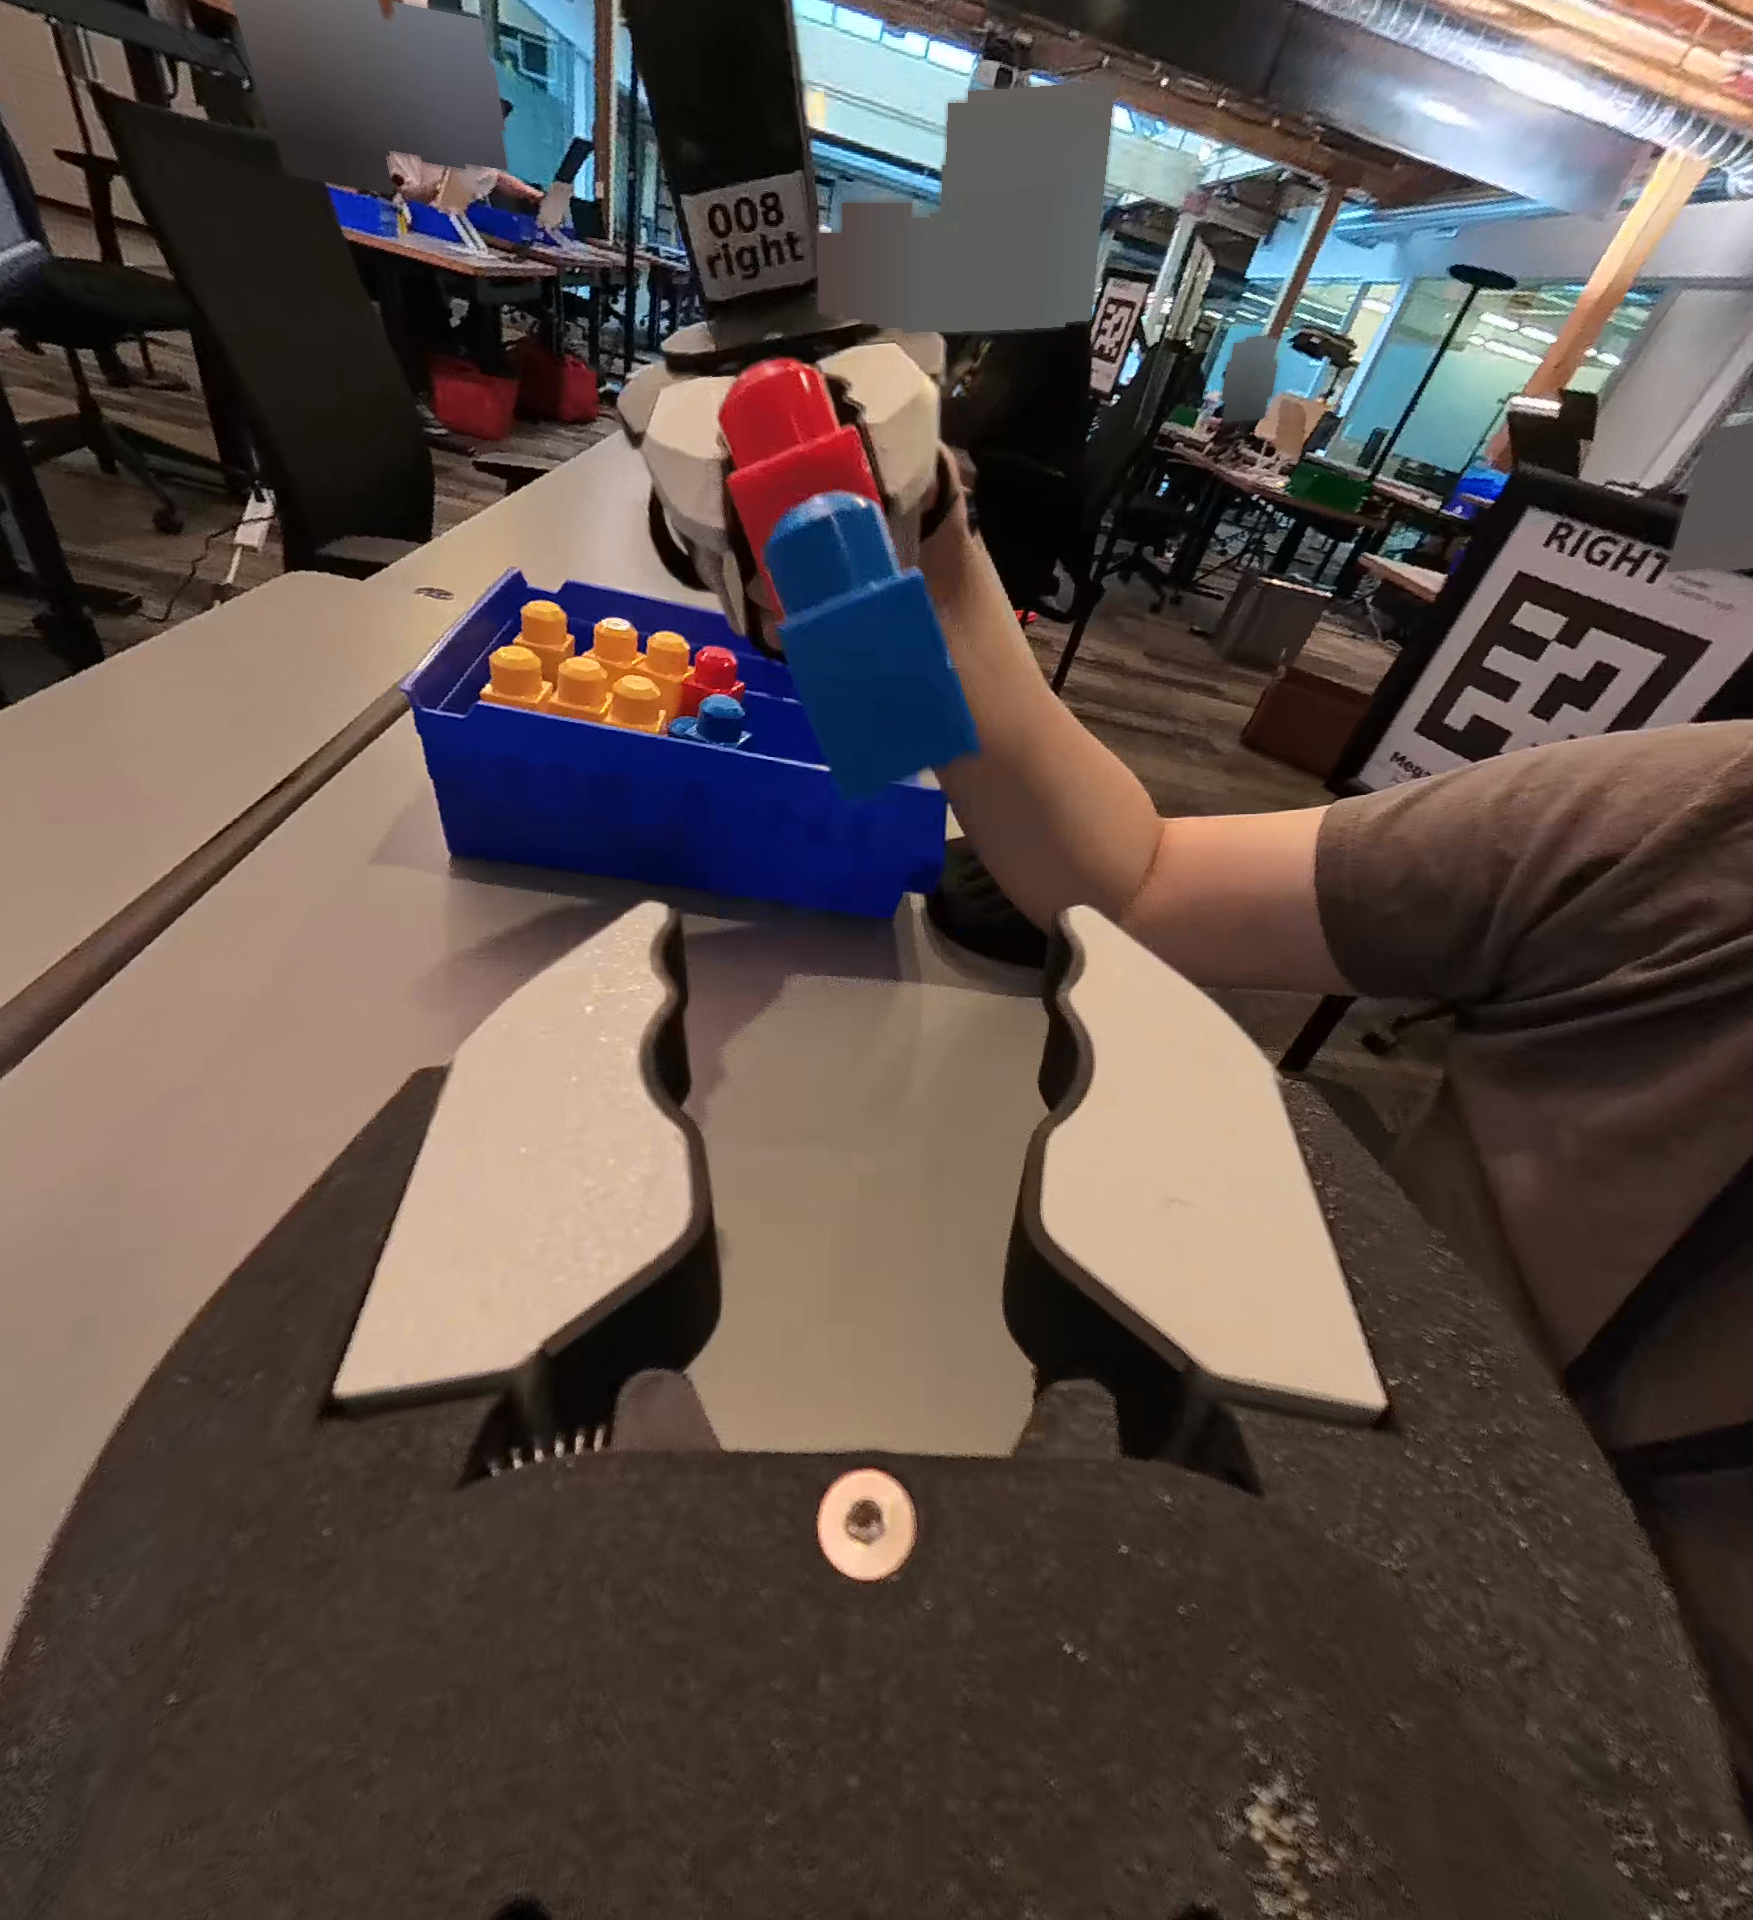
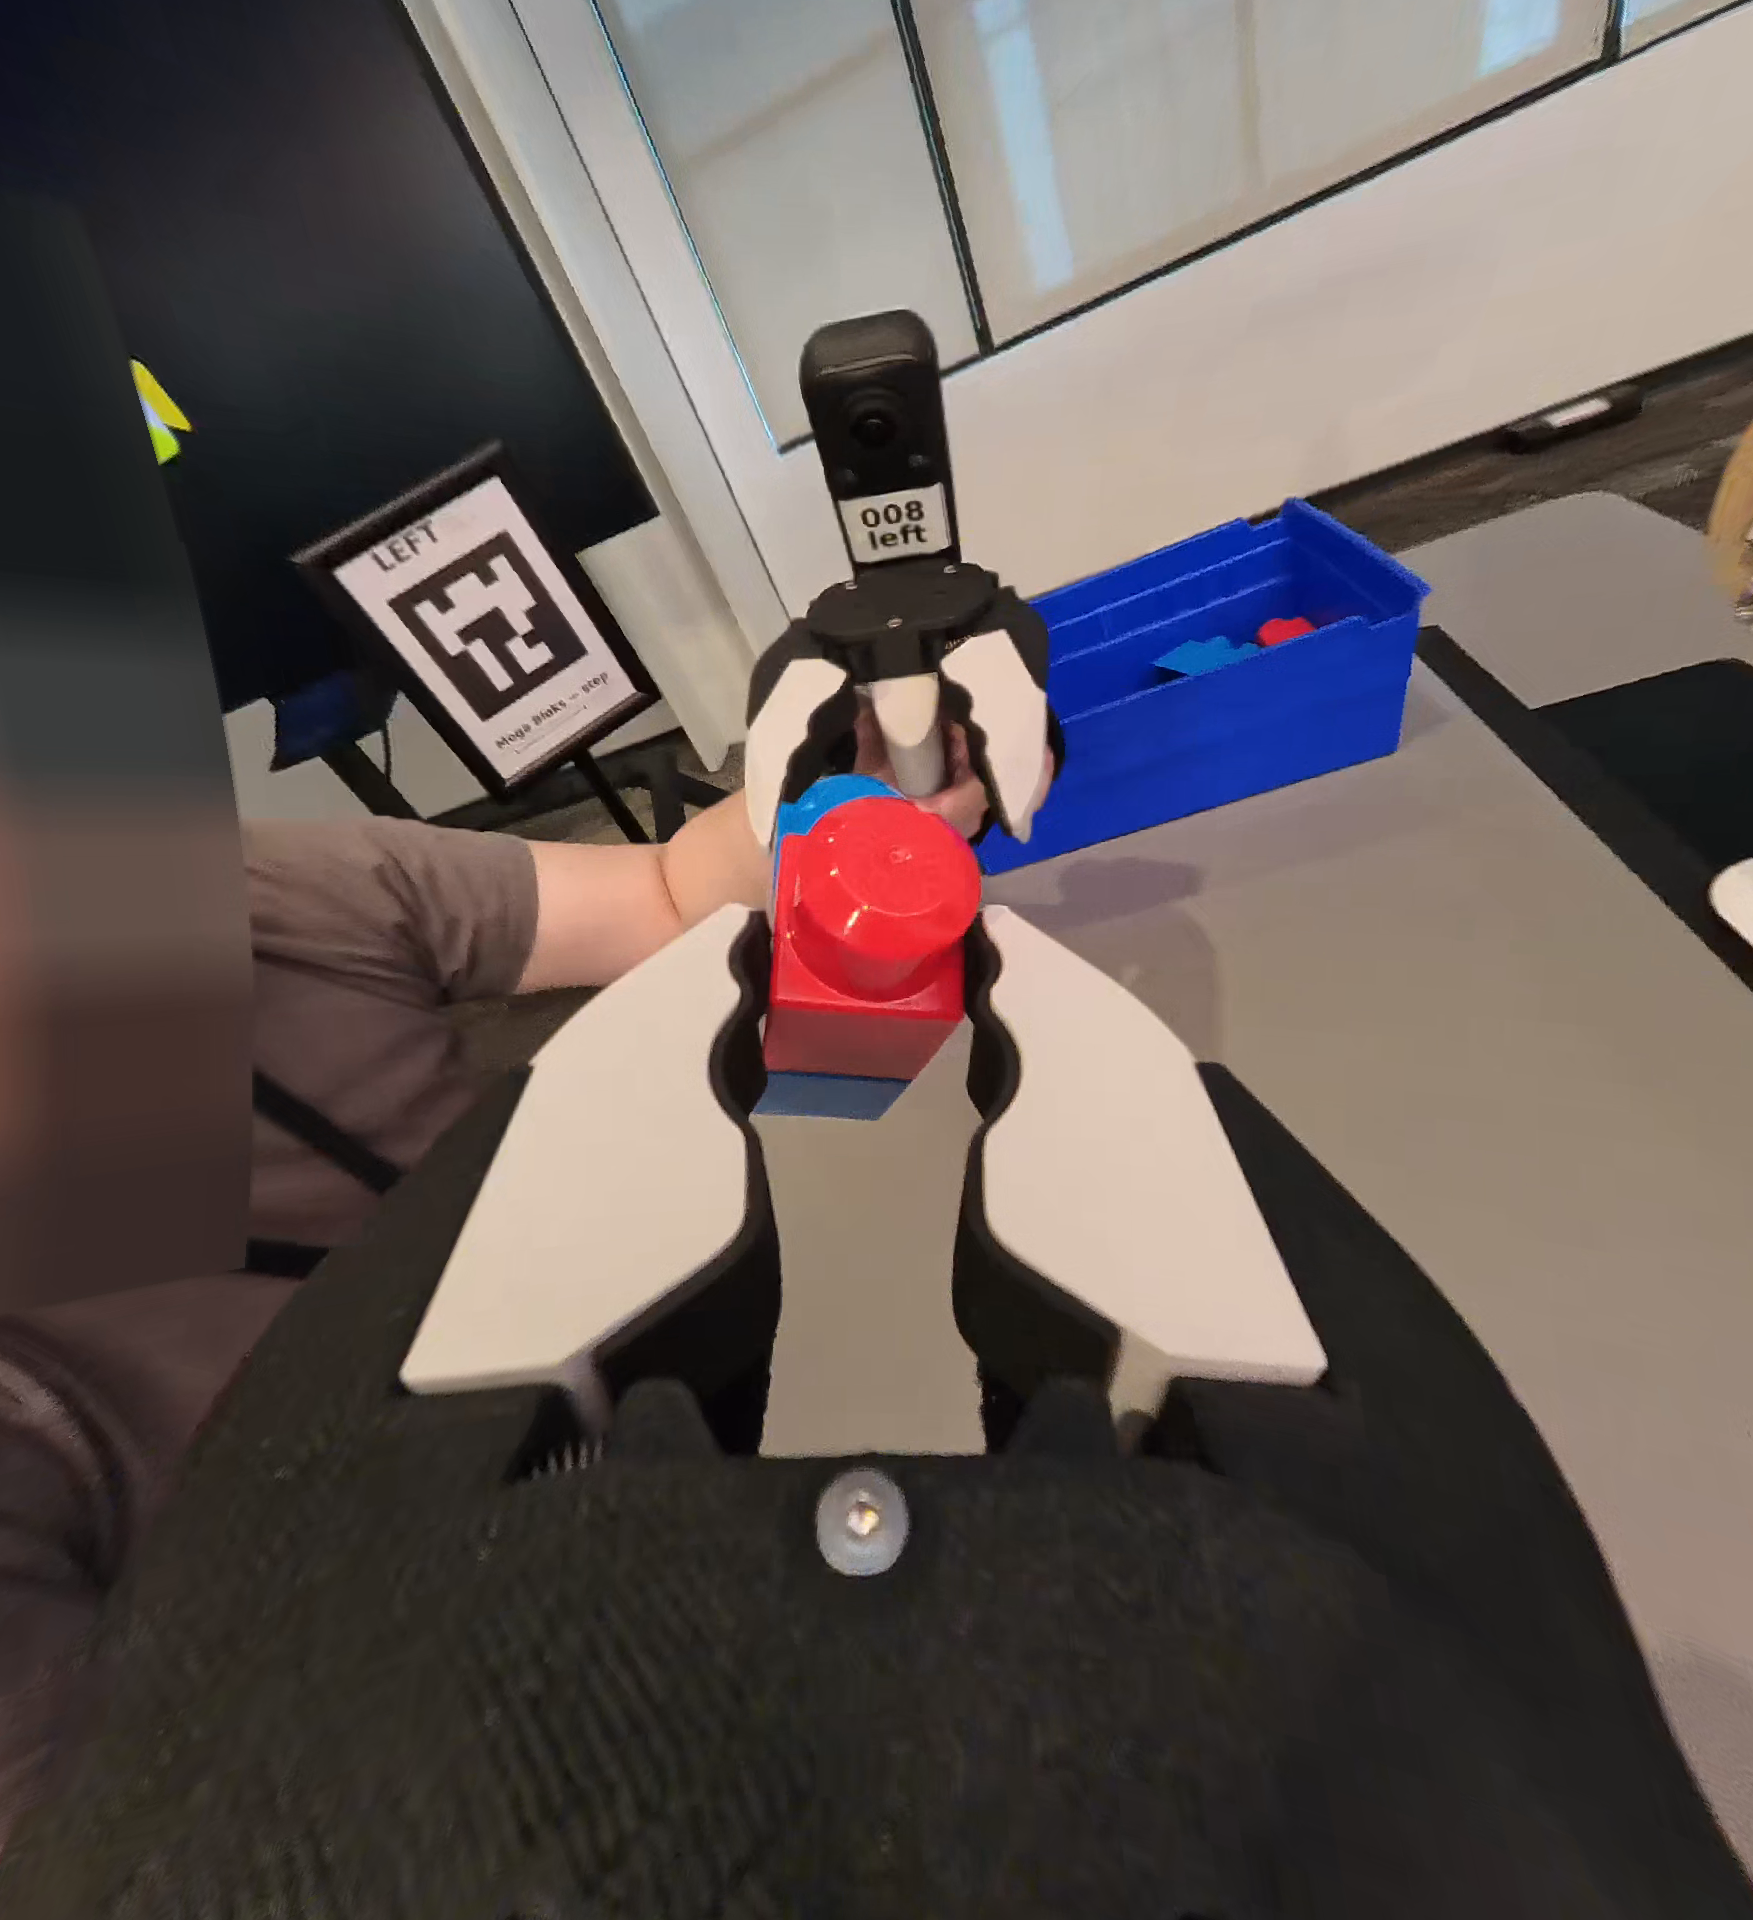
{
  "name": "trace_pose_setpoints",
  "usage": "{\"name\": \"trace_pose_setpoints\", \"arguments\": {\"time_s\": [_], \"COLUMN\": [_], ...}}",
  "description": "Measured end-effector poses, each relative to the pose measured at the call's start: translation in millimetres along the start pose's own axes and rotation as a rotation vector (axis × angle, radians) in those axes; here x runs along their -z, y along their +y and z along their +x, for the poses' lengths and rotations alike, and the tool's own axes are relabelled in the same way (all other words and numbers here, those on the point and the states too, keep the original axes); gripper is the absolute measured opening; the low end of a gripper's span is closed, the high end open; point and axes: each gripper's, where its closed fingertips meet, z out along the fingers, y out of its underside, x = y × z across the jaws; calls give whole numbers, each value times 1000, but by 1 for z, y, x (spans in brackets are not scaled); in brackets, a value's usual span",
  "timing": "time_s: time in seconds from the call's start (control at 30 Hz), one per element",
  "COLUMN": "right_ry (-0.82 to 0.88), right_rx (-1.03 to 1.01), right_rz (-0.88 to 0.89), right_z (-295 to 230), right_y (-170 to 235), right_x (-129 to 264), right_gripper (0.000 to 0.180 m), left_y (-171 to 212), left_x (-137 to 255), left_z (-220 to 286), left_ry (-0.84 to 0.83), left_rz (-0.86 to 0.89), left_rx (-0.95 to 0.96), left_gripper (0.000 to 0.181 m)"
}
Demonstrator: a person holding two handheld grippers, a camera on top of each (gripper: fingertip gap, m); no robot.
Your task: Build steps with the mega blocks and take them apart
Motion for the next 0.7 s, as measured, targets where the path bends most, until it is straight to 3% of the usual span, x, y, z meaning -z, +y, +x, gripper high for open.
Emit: {"name": "trace_pose_setpoints", "arguments": {"time_s": [0.13,0.4,0.57,0.7], "right_ry": [112,354,563,665], "right_rx": [68,68,-16,-6], "right_rz": [31,149,99,-32], "right_z": [-13,-36,-3,15], "right_y": [-14,-15,36,75], "right_x": [39,154,226,245], "right_gripper": [37,37,37,37], "left_y": [-3,-15,-20,-14], "left_x": [6,17,17,13], "left_z": [7,16,21,19], "left_ry": [21,29,24,22], "left_rz": [-3,21,21,-4], "left_rx": [-50,-80,-110,-103], "left_gripper": [52,45,46,46]}}
